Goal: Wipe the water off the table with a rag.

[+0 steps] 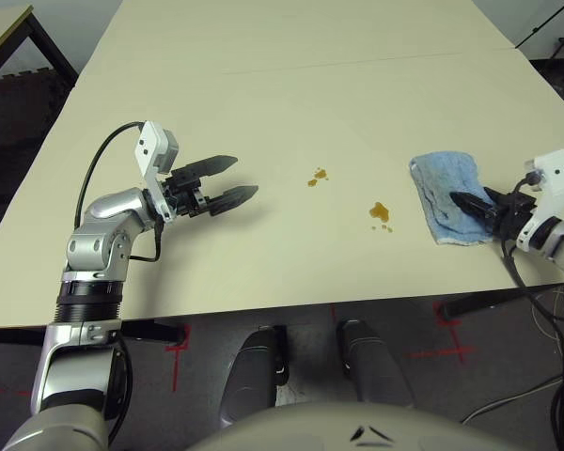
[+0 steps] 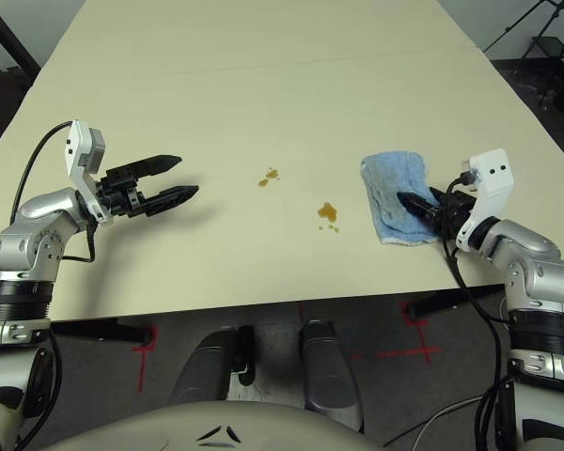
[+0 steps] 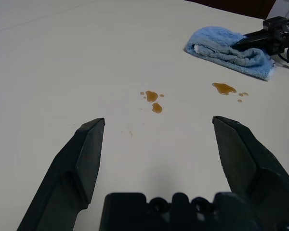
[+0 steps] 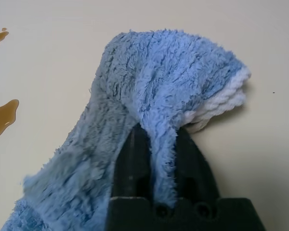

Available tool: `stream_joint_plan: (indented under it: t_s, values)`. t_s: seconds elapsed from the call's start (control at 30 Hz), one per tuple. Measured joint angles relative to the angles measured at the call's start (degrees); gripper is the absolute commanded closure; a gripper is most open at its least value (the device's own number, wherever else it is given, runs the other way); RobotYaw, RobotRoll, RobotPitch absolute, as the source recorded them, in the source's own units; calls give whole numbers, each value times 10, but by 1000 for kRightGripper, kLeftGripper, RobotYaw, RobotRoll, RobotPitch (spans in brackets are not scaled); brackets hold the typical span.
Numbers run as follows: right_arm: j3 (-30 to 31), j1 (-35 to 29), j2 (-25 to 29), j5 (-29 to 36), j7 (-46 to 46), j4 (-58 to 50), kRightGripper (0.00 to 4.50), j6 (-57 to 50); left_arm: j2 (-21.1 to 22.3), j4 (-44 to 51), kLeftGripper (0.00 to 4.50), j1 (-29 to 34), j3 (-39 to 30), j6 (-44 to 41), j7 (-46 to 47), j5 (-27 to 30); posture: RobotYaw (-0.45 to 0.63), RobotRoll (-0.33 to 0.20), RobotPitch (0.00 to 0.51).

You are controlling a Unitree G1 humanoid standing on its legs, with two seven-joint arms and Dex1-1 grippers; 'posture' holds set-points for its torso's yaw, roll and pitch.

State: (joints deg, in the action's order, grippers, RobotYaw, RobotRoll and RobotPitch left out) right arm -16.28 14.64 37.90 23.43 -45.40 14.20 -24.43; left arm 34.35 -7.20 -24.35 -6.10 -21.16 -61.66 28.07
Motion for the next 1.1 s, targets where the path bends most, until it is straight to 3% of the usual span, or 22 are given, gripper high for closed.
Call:
stream_joint_plan:
  t_s: [0.43, 1.1]
  values:
    - [9, -13, -37, 1, 38, -82, 4333, -57, 0, -5, 0, -1, 5, 12, -1, -1, -195, 0, 177]
    - [95, -62, -83, 63, 44, -273, 4338, -199, 0, -5, 0, -2, 6, 14, -1, -4, -192, 0, 182]
